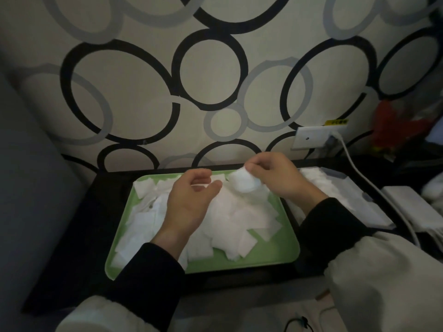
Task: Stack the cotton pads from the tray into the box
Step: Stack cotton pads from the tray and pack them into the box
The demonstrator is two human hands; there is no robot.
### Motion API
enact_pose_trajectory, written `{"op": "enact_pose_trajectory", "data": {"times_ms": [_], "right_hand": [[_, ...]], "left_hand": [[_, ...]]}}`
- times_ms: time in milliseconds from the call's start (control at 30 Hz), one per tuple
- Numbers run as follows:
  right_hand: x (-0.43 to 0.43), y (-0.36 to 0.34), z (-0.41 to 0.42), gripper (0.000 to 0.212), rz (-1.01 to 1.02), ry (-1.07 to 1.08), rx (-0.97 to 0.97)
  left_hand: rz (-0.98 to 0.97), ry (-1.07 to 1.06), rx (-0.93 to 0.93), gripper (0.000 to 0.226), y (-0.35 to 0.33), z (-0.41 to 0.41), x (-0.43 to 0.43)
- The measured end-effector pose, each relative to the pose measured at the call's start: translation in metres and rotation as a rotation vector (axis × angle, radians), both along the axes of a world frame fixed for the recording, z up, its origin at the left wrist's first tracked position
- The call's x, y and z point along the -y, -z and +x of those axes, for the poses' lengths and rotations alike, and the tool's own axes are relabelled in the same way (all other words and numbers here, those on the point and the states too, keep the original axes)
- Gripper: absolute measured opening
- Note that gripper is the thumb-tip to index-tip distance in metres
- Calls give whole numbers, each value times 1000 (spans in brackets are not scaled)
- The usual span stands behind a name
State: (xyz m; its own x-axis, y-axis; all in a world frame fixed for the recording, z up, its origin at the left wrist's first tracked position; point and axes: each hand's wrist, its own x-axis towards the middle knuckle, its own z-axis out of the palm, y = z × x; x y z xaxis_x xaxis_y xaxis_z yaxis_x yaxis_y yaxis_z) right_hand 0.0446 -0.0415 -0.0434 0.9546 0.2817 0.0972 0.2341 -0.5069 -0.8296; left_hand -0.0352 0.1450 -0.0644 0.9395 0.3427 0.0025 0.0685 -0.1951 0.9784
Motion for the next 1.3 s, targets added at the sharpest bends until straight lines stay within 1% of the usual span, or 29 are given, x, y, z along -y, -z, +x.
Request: {"op": "enact_pose_trajectory", "data": {"times_ms": [67,100,133,167,233,267,333,400,433,467,600,667,700,800,867,967,1033,1100,1167,1300], "right_hand": [[-1,-12,-11,13,42,-139,-28],[-3,-15,-16,13,71,-186,-38],[-5,-16,-19,13,101,-219,-43],[-8,-17,-22,13,123,-236,-42],[-13,-15,-23,18,146,-219,-38],[-13,-12,-21,22,168,-179,-46],[-13,1,-8,23,169,-52,-40],[-11,17,7,16,-2,71,12],[-12,24,14,13,-111,96,20],[-12,29,18,15,-202,100,16],[-18,35,30,43,-462,29,9],[-23,37,35,49,-535,27,-17],[-25,39,37,47,-558,32,-25],[-29,46,40,30,-580,56,3],[-28,46,39,23,-489,89,31],[-25,35,28,13,-154,153,-1],[-20,24,18,8,7,180,-14],[-15,13,6,11,89,162,-42],[-9,3,-7,10,158,121,-88],[-1,-5,-35,13,332,44,-181]], "left_hand": [[-62,107,17,49,0,-1,3],[-101,160,22,52,-1,-2,5],[-120,194,31,49,0,-2,7],[-107,198,47,41,1,-2,8],[-40,134,72,22,3,-1,8],[-26,92,70,16,3,-1,6],[-82,20,48,9,4,0,2],[-165,-42,27,7,4,0,-1],[-197,-74,22,6,5,1,-3],[-226,-100,17,7,5,1,-3],[-348,-147,1,10,3,5,-5],[-371,-148,-8,10,1,6,-7],[-372,-146,-12,10,1,6,-8],[-373,-147,-20,11,0,7,-10],[-368,-142,-29,15,0,7,-12],[-335,-139,-13,13,3,7,-16],[-293,-131,-1,9,4,5,-17],[-246,-113,7,9,5,4,-16],[-205,-84,8,11,5,1,-14],[-186,-38,-38,14,6,-6,-5]]}}
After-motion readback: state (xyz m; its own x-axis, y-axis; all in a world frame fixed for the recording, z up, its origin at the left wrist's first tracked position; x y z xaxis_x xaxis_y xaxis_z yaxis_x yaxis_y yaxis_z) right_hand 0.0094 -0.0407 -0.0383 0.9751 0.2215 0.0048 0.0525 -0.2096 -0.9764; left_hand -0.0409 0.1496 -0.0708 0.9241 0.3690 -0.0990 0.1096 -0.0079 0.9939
